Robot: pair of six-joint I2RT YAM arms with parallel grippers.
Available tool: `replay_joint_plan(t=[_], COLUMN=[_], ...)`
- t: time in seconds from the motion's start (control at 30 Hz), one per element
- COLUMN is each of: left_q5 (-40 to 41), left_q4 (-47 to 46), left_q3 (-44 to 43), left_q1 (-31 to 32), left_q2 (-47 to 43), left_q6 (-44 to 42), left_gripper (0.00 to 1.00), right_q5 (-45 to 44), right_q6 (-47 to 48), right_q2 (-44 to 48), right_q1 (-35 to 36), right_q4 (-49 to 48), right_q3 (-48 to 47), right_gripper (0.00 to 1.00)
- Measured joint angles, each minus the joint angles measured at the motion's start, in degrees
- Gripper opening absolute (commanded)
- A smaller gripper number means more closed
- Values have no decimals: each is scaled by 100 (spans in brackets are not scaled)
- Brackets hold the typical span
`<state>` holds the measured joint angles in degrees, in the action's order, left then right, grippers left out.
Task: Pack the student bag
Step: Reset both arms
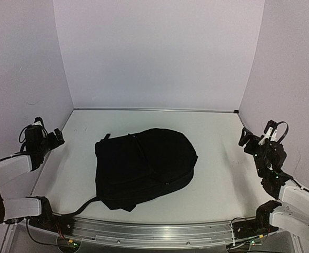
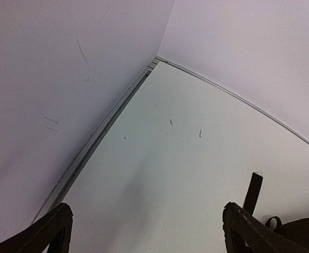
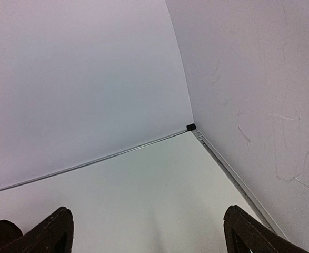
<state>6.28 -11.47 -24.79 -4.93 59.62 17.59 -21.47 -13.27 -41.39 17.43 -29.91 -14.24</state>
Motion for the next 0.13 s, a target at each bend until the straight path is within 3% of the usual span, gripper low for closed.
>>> replay_joint_plan(t=[0.13], left_q5=[-4], left_q4=[-108], left_q3=[167], left_q1=[0], left_q2=[-102], left_q6=[-28], left_gripper=[100], right_q5=[-41], right_q6=[124], right_q2=[-2], right_q1=[0], right_q4=[-122], right_q3=[0], right_gripper=[98])
